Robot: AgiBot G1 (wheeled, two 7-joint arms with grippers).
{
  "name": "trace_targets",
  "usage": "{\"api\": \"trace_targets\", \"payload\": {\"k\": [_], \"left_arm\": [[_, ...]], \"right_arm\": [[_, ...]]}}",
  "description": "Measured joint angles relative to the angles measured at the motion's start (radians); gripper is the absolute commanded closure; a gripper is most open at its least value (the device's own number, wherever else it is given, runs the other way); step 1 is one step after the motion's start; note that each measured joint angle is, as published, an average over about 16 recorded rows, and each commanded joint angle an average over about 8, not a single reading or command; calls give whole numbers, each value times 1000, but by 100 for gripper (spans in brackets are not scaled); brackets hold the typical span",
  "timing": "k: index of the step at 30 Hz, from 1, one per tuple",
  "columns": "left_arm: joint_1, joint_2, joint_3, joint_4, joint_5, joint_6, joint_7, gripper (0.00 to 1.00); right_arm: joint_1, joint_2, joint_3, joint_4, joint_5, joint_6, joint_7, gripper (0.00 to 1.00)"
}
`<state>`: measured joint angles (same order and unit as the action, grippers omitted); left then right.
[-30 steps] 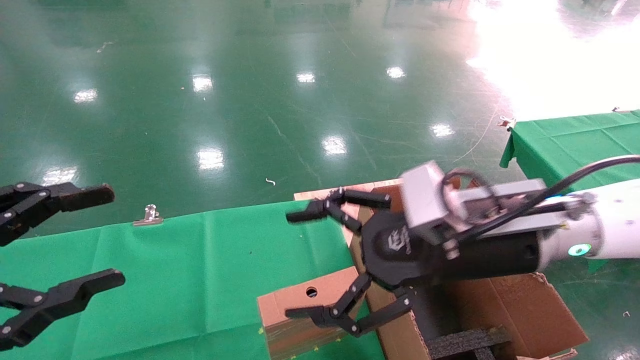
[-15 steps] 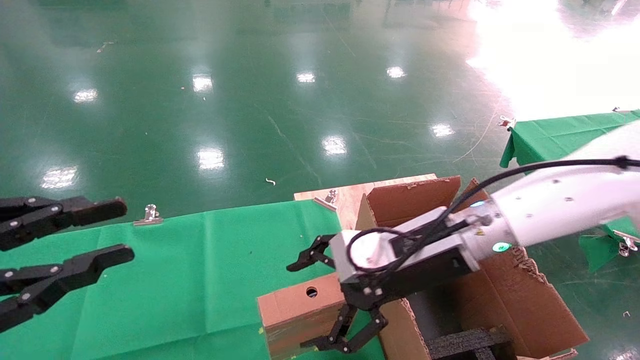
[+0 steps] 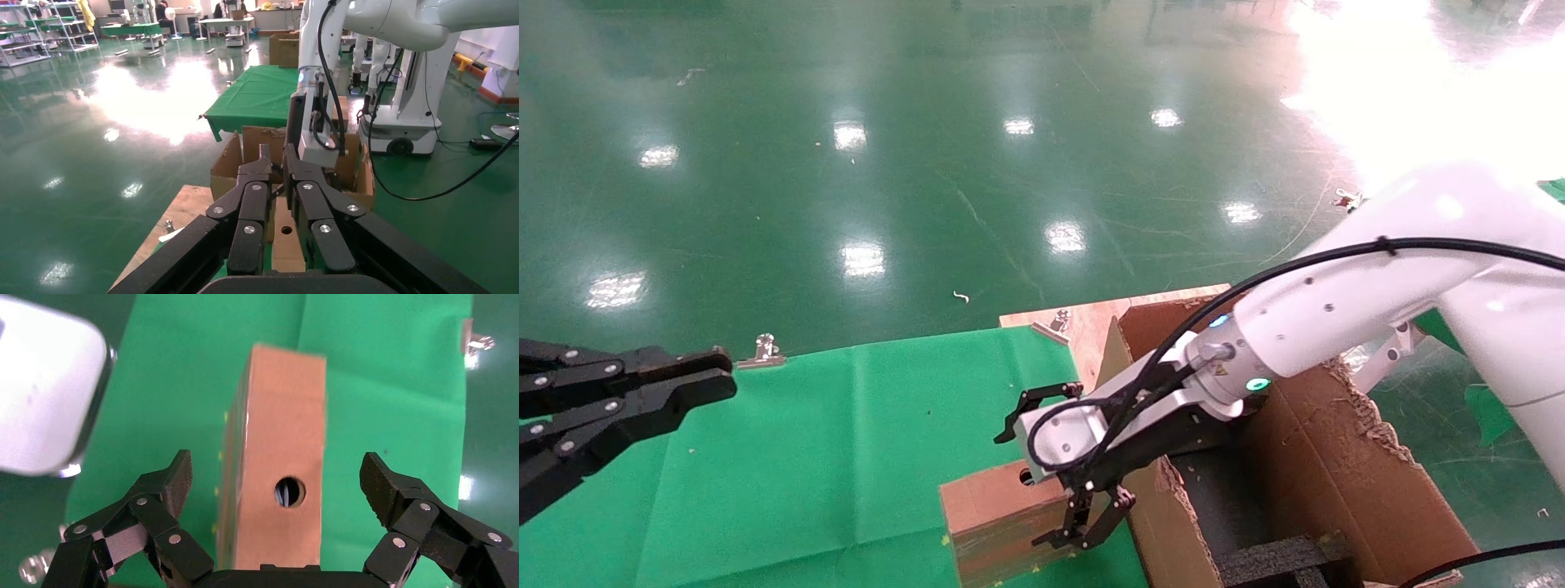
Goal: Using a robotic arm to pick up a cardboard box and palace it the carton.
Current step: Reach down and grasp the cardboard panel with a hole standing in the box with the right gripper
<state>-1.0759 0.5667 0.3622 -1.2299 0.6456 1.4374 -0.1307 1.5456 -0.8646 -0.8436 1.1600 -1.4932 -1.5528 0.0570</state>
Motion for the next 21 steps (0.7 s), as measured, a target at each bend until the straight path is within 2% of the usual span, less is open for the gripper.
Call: {"api": "trace_targets", "payload": {"k": [2, 3, 9, 10, 11, 17, 18, 19, 21], "left_arm": [[0, 0, 0, 0, 0, 0, 0, 99], [0, 0, 0, 0, 0, 0, 0, 90], [0, 0, 0, 0, 0, 0, 0, 15], [0, 0, 0, 0, 0, 0, 0, 4], [0, 0, 0, 0, 0, 0, 0, 0], [0, 0, 0, 0, 0, 0, 0, 0], [0, 0, 0, 0, 0, 0, 0, 0], [0, 0, 0, 0, 0, 0, 0, 0], [0, 0, 0, 0, 0, 0, 0, 0]], "right_arm": [[9, -11, -15, 5, -25, 2, -4, 0], [13, -16, -22, 8, -37, 3, -6, 0], [28, -38, -54, 17, -83, 5, -12, 0], [29, -40, -57, 17, -88, 6, -13, 3], [30, -43, -60, 17, -91, 6, -13, 11], [30, -52, -71, 8, -100, 14, -13, 85], [30, -53, -72, 6, -100, 16, -13, 94], [30, -54, -72, 4, -99, 17, -13, 99], [29, -55, -73, 1, -99, 19, -12, 100]]}}
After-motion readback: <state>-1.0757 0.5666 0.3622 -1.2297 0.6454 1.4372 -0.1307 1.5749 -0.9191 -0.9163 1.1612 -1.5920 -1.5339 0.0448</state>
